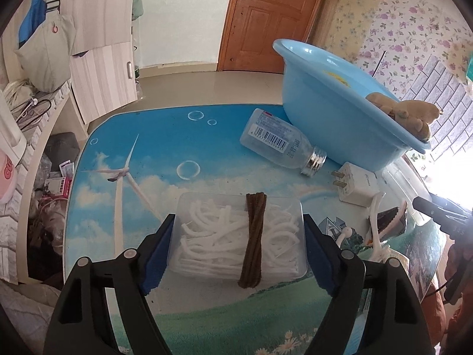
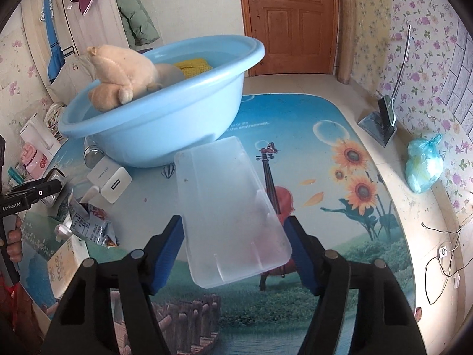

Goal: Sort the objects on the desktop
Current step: 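Grasp the white swab box with left tool while right tool grasps the clear plastic box, then lift the swab box with left tool while right tool lifts the clear box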

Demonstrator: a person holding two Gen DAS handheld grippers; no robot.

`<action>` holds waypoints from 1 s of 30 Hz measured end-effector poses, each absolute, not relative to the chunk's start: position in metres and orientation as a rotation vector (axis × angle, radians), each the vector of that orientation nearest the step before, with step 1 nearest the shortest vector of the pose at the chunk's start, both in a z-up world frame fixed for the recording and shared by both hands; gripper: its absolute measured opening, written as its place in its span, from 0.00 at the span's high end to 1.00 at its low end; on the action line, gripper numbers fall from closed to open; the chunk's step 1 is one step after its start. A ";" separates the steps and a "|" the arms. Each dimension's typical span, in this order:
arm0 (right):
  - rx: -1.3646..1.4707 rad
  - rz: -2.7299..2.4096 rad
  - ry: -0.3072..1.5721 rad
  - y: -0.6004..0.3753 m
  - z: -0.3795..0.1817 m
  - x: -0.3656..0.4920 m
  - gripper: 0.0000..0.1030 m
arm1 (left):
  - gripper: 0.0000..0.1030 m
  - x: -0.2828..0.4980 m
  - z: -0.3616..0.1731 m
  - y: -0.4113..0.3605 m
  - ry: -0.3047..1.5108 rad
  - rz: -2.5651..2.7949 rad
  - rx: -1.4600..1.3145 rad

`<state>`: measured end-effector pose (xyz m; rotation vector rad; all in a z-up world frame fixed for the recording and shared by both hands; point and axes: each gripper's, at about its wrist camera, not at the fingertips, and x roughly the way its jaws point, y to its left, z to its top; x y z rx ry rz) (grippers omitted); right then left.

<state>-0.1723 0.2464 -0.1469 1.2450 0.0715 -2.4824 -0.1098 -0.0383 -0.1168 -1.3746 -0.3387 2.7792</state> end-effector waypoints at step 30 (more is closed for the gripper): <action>1.220 -2.470 0.171 0.222 -0.135 -0.123 0.37 | 0.21 -0.065 -0.121 -0.025 -0.267 2.758 -1.374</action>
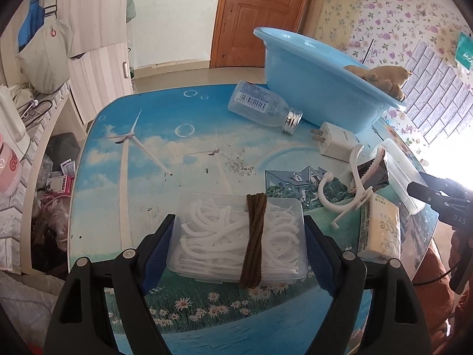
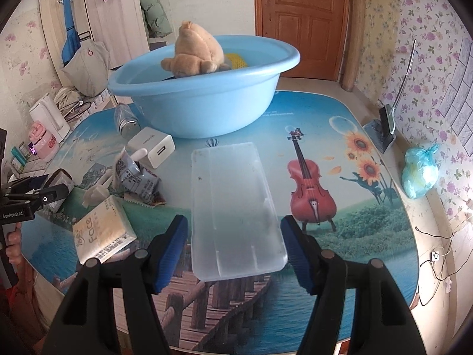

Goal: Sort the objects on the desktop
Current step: 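Lift the swab box with left tool while right tool lifts the clear box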

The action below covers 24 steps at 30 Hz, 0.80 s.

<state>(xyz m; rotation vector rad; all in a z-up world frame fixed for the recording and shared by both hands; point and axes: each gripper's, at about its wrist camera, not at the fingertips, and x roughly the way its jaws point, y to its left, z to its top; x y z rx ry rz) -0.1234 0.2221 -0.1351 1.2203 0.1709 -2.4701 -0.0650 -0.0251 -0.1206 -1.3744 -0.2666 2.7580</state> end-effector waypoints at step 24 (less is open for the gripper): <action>1.086 -2.573 -0.054 0.250 -0.101 -0.122 0.42 | 0.23 -0.052 -0.079 -0.030 -0.319 2.810 -1.210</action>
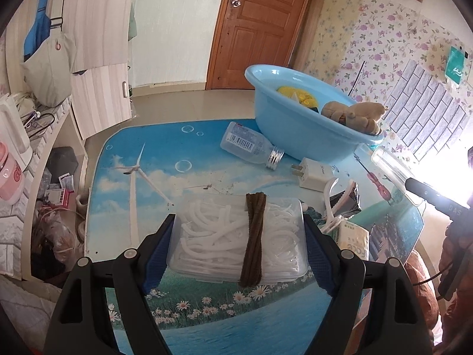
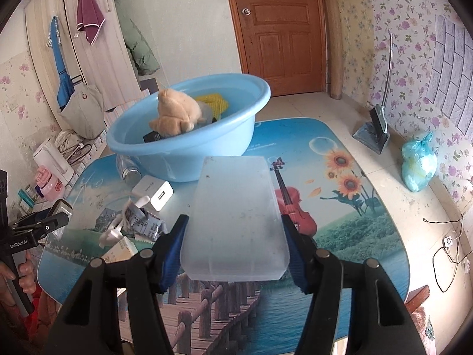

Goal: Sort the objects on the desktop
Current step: 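Lift the swab box with left tool while right tool lifts the clear box, then lower both boxes into the blue basin and open both tools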

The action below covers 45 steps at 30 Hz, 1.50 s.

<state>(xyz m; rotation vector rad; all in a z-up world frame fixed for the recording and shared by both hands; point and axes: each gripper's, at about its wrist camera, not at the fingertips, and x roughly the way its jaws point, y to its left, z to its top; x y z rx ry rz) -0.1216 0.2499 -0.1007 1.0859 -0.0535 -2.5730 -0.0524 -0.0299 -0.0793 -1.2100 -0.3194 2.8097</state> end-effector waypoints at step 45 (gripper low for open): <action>0.805 -2.555 -0.061 0.214 -0.032 -0.189 0.42 | 0.21 -0.205 -0.010 0.059 -0.122 2.616 -1.001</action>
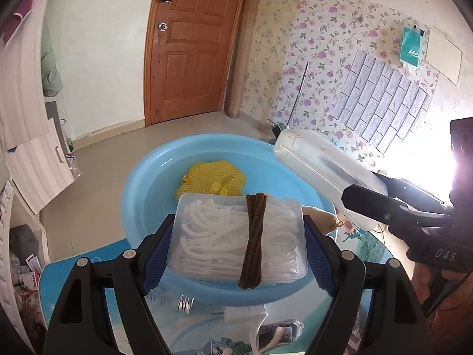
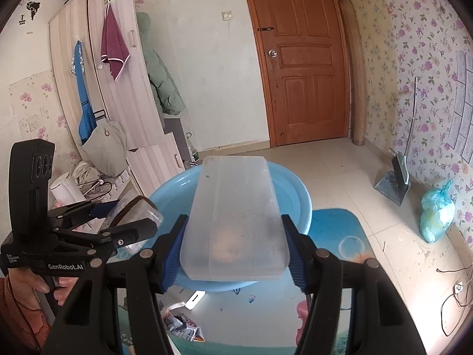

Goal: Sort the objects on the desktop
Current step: 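Lower both boxes into the blue basin and open both tools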

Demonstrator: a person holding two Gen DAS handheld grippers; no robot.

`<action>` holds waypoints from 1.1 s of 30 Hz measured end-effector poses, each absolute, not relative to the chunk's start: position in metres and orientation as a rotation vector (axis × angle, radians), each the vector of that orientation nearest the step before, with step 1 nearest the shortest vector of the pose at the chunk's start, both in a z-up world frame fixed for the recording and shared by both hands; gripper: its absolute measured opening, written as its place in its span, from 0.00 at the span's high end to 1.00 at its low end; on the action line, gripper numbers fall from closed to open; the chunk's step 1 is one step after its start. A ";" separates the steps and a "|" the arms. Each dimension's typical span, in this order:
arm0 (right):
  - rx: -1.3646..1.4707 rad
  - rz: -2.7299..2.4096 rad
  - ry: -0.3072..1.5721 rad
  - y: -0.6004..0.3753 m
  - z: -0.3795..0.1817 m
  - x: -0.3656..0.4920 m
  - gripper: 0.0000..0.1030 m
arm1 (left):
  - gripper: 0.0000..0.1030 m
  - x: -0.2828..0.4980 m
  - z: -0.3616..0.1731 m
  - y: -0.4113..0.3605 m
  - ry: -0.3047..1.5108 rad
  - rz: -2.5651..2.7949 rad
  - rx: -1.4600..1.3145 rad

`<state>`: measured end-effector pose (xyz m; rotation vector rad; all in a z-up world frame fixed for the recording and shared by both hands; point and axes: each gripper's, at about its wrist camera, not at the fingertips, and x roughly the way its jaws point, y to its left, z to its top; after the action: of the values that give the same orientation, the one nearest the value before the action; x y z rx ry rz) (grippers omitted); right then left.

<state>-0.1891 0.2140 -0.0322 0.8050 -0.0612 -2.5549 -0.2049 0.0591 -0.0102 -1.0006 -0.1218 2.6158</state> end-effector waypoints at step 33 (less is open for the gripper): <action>0.926 -2.507 -0.101 0.211 -0.046 -0.177 0.19 | 0.10 -0.146 -0.011 0.060 -0.099 2.536 -0.918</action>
<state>-0.1773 0.2105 -0.0461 0.9262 -0.1012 -2.5071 -0.1463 0.0601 -0.0114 -0.9184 -0.0991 2.5356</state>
